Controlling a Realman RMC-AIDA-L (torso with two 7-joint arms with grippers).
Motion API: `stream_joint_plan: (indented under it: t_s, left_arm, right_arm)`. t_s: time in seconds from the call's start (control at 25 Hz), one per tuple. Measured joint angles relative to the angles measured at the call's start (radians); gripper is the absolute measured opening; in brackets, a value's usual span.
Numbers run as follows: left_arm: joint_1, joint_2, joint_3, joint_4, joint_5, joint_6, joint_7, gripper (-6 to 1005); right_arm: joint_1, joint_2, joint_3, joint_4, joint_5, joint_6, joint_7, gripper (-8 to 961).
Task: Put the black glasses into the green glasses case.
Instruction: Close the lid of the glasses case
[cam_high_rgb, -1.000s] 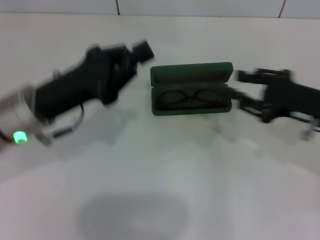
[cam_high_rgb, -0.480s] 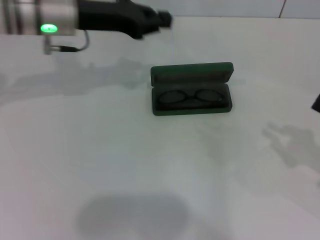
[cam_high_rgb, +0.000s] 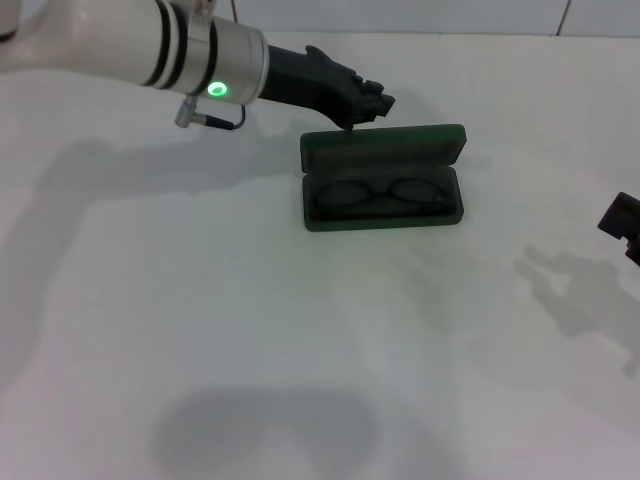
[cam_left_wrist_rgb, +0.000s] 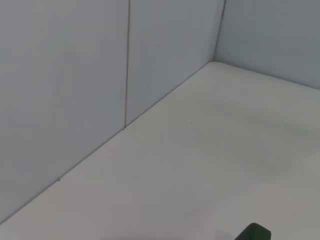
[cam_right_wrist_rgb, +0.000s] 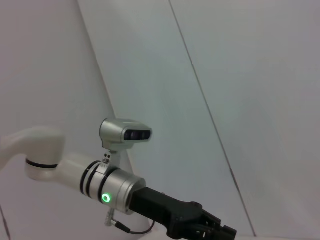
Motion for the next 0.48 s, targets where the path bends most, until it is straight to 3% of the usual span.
stream_joint_plan:
  t_s: [0.24,0.48]
  left_arm:
    - [0.008,-0.033,0.000,0.003,0.012,-0.045,0.006,207]
    - [0.008,-0.048,0.000,0.001,0.028,-0.061,0.006,205]
  right_arm:
    - [0.026,0.002,-0.002,0.026,-0.003,0.038,-0.003,180]
    - [0.039,0.002,-0.014,0.030,-0.004,0.073,-0.004,181]
